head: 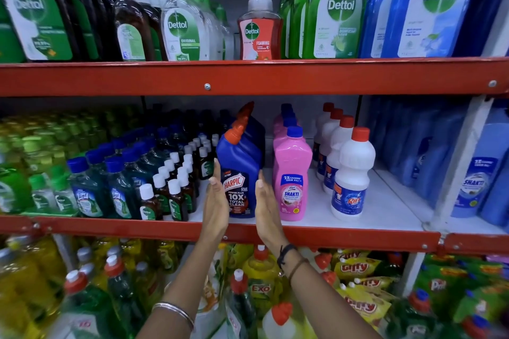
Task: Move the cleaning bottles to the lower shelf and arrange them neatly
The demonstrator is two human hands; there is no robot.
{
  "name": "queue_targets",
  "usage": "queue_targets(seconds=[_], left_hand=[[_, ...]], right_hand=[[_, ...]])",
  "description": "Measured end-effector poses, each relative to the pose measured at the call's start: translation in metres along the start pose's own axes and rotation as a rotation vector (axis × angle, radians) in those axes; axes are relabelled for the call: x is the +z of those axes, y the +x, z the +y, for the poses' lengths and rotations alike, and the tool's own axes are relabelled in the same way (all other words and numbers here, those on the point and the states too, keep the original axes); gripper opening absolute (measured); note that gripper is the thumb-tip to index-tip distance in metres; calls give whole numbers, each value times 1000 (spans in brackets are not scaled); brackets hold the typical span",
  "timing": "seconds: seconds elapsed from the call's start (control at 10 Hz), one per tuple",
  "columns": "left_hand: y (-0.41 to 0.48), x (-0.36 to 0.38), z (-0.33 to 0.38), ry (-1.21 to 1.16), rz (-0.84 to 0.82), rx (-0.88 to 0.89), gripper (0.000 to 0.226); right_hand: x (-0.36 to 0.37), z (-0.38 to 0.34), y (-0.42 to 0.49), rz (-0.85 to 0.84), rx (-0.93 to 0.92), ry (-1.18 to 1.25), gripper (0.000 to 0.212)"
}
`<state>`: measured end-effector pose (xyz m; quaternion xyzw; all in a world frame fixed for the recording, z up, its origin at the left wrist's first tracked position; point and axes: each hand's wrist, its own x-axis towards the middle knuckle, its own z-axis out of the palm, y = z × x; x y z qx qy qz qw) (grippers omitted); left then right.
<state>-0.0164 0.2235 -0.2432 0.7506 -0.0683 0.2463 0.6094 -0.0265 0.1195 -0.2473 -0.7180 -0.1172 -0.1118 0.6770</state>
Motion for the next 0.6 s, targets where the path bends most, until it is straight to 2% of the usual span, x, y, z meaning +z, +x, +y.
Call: queue_targets(seconds=[0.1,0.2,0.3,0.4,0.5,0.6], left_hand=[[0,-1,1,19,3,-34,80],[-1,-2,0,0,2,-47,88],[-2,-1,2,-25,12,-22,69],[-9,3,4,10,60,-5,61],[-18,10,15,-17,197,121,55],[-19,18,44,29,315,424,65]], right_hand=[[-2,3,0,-2,-11,0,86],[-2,3,2,-1,-3,2,74],[-5,2,3,-7,-11,20,70],[-14,-2,0,-34,-19,24,69],[-36,-2,-11,-32,-54,35,73],[-68,0,-44,21,-107,58,79]])
